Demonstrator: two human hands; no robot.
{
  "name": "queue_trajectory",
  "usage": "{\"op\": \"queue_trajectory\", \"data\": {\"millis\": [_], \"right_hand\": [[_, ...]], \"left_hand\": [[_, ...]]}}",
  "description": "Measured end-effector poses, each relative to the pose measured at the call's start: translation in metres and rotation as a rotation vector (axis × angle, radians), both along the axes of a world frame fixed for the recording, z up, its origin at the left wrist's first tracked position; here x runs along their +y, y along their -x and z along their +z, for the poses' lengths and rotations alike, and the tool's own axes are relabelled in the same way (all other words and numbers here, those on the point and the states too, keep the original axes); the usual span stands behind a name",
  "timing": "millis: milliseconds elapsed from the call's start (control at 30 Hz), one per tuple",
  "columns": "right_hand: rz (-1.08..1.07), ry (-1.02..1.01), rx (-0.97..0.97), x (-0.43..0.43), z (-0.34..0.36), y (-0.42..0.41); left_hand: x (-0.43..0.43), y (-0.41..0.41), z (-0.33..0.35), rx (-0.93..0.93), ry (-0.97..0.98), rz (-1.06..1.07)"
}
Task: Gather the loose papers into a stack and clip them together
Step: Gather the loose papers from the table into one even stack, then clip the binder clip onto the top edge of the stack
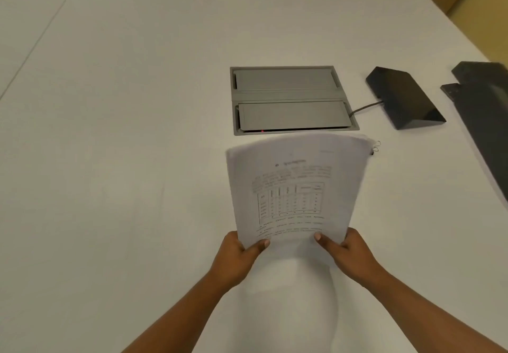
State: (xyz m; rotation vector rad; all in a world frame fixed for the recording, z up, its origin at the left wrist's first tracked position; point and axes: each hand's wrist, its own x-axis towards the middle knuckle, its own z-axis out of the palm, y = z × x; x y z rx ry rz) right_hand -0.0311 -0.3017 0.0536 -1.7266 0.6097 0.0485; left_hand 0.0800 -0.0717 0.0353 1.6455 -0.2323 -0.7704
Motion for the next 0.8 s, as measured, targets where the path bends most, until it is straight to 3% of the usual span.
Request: {"op": "queue_trajectory", "data": {"millis": [133,300,567,700,800], "right_hand": [[0.047,-0.094,0.21,-0.01,0.001,0.016],[0.002,-0.325,0.236,-0.019,0.002,0.029],[0.141,-0.45,0.276,-0.052,-0.011,0.024],[0.21,-0.287,0.357,-0.087,-0.012,0.01],[-0.063,-0.104,0.396,-0.126,-0.009,-0.014]], "left_hand": [[0.006,-0.013,0.013,0.074,0.062,-0.108],[-0.012,-0.045,0.035,0.214,0.245,0.18],[-0.072,-0.064,0.041,0.178,0.295,0.486],[-0.093,-0.066,0.031,0.151,0.221,0.548],[-0.104,-0.068,0.024,0.12,0.176,0.548]]}}
